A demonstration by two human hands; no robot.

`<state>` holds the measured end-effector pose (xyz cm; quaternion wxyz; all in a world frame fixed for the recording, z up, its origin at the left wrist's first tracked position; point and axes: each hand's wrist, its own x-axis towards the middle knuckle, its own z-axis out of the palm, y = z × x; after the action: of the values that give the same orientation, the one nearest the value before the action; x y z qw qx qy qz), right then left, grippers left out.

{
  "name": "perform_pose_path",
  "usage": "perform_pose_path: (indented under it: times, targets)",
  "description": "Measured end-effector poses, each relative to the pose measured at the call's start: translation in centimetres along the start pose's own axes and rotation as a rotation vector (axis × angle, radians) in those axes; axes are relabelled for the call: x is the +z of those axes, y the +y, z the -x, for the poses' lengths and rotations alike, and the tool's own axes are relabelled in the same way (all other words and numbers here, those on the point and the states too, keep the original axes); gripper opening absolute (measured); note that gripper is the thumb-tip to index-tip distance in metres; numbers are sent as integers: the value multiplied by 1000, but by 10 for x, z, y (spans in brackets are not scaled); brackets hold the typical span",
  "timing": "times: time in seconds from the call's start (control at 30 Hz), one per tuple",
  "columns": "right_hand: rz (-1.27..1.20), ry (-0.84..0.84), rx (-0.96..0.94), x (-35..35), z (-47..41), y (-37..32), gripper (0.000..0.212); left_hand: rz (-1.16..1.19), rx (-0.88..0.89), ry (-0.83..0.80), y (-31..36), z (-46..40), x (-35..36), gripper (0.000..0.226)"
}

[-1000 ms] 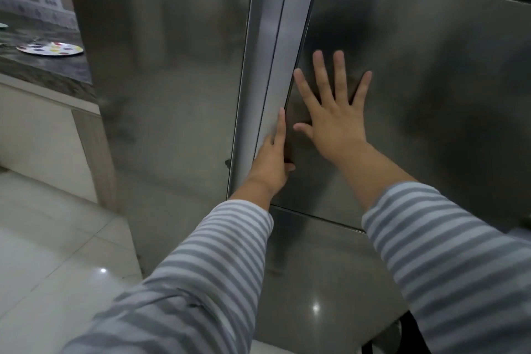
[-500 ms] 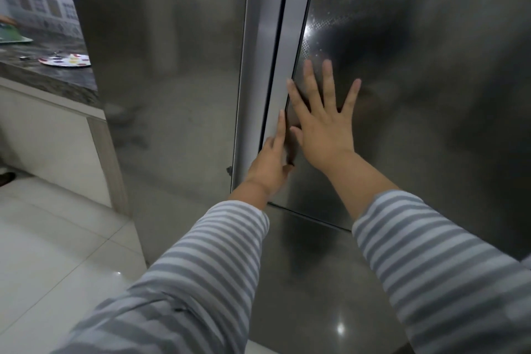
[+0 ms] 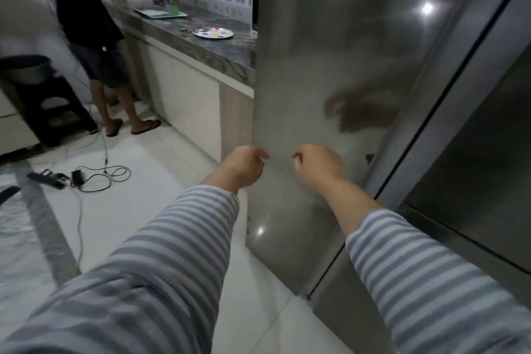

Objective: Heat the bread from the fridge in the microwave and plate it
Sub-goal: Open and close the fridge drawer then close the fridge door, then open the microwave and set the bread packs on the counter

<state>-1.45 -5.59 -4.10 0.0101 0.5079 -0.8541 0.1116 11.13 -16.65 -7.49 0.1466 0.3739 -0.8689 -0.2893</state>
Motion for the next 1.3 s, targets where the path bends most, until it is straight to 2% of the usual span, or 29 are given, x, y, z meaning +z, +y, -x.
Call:
perform_pose_path:
  times: [0.37,0.6,0.97,1.3]
  targets:
    - [-175,-179,17,97,-127,-176,34,8,-149,-16,-198,-60,-122,39]
    - [-213,-201,8,134,-209,-242,33,9,-189,-35,-272,-124,-159,40]
    - [-160,-179,36,159,-412,-253,30,-8,-134,-57,-321,-323,-185,40]
    - [-147,-66,179,141,-579,-222,30,-82,39,-73,-304,-525,-205,36]
